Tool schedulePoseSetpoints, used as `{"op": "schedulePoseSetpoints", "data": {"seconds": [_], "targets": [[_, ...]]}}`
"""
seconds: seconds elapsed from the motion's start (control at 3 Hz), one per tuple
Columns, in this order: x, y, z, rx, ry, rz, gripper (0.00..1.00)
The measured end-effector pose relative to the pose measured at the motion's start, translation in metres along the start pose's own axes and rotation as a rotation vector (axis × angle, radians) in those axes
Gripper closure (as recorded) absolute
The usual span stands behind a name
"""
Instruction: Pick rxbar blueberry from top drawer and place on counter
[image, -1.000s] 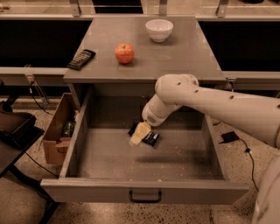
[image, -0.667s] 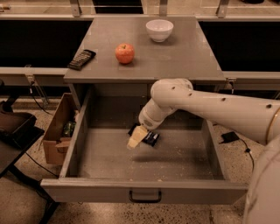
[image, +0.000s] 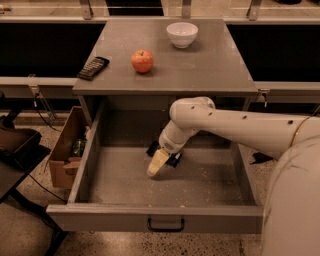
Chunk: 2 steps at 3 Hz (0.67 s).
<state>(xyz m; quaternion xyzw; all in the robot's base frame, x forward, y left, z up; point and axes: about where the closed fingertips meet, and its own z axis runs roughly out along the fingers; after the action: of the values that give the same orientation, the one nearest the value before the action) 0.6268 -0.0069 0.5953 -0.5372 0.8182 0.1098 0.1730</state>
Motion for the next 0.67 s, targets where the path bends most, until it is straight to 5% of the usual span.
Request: {"op": "schedulePoseSetpoints", "data": {"seconds": [0.33, 0.67], "targets": [[0.0233, -0.0039, 0.0093, -0.002, 0.026, 0.042, 0.14], [0.0216, -0.004, 0.0038, -0.002, 0.027, 0.044, 0.37]]}}
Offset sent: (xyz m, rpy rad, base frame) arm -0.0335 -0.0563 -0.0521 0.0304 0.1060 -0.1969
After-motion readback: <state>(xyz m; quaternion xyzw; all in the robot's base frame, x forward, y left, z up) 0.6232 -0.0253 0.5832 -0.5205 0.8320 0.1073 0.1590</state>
